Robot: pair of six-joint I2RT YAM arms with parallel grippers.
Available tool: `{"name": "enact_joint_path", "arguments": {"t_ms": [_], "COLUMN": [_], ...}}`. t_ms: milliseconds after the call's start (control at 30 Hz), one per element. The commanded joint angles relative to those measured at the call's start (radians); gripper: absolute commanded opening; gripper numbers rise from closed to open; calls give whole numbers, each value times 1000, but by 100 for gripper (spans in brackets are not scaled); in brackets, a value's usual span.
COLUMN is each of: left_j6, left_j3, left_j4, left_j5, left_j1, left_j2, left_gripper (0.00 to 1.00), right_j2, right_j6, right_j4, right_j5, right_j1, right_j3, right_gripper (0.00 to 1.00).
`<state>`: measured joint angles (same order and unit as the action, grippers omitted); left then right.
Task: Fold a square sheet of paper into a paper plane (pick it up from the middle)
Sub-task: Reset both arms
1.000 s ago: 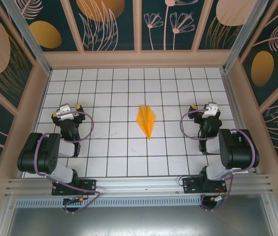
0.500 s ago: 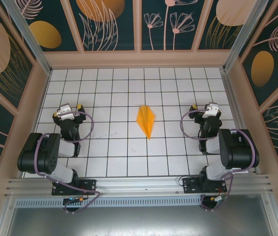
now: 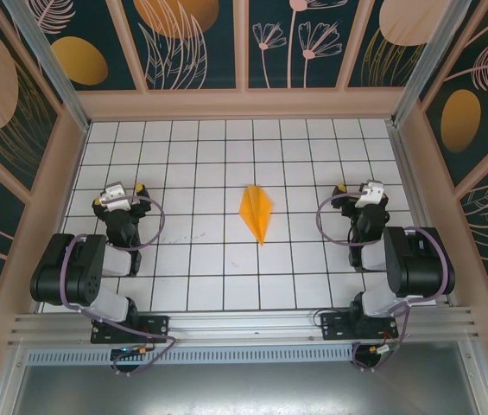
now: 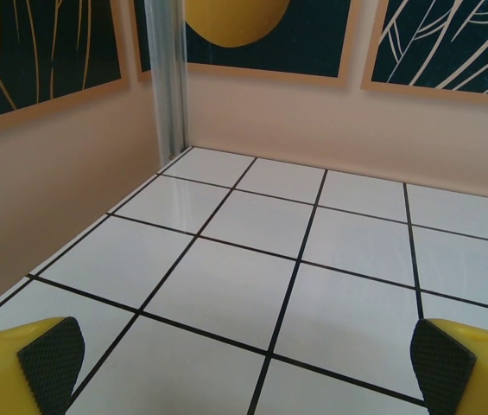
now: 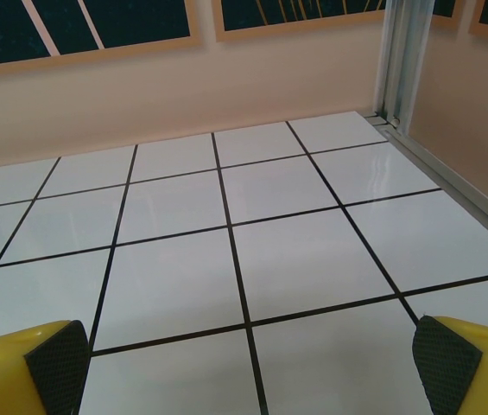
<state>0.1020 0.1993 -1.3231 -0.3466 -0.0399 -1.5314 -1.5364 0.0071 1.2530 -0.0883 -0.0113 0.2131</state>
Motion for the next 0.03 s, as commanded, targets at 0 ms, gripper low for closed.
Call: {"name": "enact_joint_path", "arguments": {"t_ms": [0], "left_j6": [15], "left_j3": [7], "left_j4": [-10], "left_j5": [14], "left_j1": [5], "left_j2": [11], "left_gripper": [99], "right_j2": [-5], "right_j6": [20], "right_j4": [20], "right_j5": [-7], "right_j1": [3], "right_j3": [7], "right_gripper": [99]}}
